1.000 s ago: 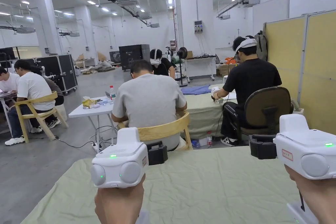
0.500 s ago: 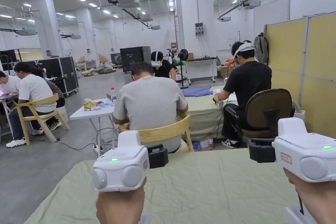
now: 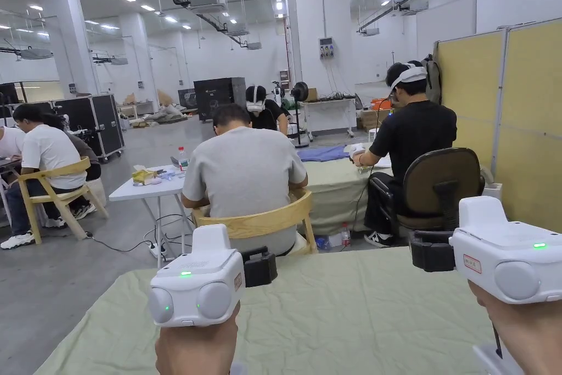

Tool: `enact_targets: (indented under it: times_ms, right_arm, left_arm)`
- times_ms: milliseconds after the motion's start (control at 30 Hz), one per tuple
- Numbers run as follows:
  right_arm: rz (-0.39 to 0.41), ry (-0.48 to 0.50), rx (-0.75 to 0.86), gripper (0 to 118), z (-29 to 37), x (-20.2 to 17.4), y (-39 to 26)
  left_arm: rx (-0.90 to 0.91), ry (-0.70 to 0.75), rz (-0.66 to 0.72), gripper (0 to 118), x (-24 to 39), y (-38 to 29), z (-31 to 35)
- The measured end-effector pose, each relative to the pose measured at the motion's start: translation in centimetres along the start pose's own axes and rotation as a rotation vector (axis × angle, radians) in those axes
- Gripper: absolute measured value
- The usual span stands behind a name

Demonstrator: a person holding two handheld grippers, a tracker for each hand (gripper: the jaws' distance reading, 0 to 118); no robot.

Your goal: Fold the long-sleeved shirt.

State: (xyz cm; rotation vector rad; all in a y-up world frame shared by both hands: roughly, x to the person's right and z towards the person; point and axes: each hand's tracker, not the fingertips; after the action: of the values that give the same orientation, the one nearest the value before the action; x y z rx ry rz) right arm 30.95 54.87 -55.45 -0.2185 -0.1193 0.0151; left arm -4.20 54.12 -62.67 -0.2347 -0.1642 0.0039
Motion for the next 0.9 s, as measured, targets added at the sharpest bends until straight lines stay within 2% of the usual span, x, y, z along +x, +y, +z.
enact_targets:
  times_ms: [900]
  right_arm:
    - [0.004,0.004,-0.013,118,0.04,-0.33,-0.48]
  left_arm:
    - [-0.010,-0.012,-0.013,118,-0.05,-0.06,-0.08]
